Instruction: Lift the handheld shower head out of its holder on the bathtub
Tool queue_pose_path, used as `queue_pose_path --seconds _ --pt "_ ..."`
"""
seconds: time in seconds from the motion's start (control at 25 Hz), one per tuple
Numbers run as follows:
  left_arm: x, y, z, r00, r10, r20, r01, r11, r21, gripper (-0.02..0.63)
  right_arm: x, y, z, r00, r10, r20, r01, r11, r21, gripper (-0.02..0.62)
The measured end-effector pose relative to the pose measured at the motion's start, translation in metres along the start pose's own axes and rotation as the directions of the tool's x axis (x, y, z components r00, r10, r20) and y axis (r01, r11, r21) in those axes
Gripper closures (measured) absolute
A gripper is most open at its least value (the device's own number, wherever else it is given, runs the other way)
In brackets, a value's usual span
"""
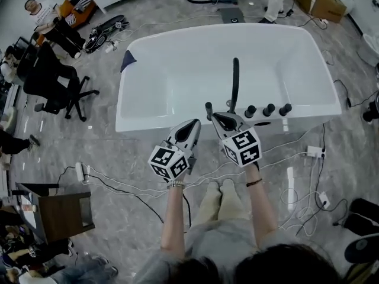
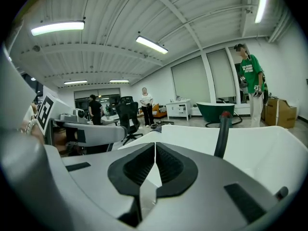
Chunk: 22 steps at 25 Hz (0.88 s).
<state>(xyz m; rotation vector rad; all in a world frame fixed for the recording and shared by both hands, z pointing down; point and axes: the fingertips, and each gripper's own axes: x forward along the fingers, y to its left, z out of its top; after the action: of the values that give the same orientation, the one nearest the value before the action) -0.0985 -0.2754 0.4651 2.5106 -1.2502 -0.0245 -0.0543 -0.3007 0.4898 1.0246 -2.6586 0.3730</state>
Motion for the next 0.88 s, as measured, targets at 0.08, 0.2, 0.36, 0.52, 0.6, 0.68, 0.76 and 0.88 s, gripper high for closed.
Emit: queue_pose_path --seconds 0.08,0.2,0.36,0.52,0.6,0.68,0.76,0.88 --pt "0.002 0.005 -0.014 1.0 -0.004 -0.018 0.004 1.0 -0.015 0.601 0.005 -0.004 -0.015 1.0 -0.001 -0.019 0.001 1.0 0.009 0.594" --pt "0.008 0.018 -0.03 0.999 -0.008 -0.036 0.007 1.0 -0.029 0.601 0.018 -0.013 -0.034 0.999 -0.017 -0.042 0.017 1.0 0.012 0.594" --pt "0.016 0.04 -0.049 0.998 -0.018 -0.059 0.016 0.999 -0.045 0.601 0.04 -0.024 -0.055 0.997 -0.049 -0.064 0.051 0.998 0.026 0.554" --pt "0.025 0.053 -0.071 0.996 -0.026 -0.08 0.021 0.998 -0.061 0.601 0.061 -0.03 -0.077 0.996 -0.046 -0.075 0.05 0.998 0.049 0.528" --pt "0.03 0.054 -0.079 0.997 -0.028 -0.077 0.022 0.997 -0.074 0.601 0.068 -0.036 -0.089 0.995 -0.05 -0.088 0.055 0.997 0.05 0.518" --pt "0.036 0.059 -0.086 0.996 -0.035 -0.081 0.028 0.997 -0.077 0.601 0.077 -0.043 -0.099 0.994 -0.059 -0.095 0.065 0.996 0.058 0.507" --pt "0.041 0.063 -0.094 0.995 -0.043 -0.089 0.037 0.997 -0.075 0.601 0.085 -0.049 -0.109 0.993 -0.068 -0.1 0.075 0.995 0.064 0.494" --pt "0.048 0.07 -0.107 0.994 -0.05 -0.098 0.043 0.996 -0.073 0.601 0.093 -0.058 -0.124 0.992 -0.073 -0.106 0.081 0.994 0.074 0.474"
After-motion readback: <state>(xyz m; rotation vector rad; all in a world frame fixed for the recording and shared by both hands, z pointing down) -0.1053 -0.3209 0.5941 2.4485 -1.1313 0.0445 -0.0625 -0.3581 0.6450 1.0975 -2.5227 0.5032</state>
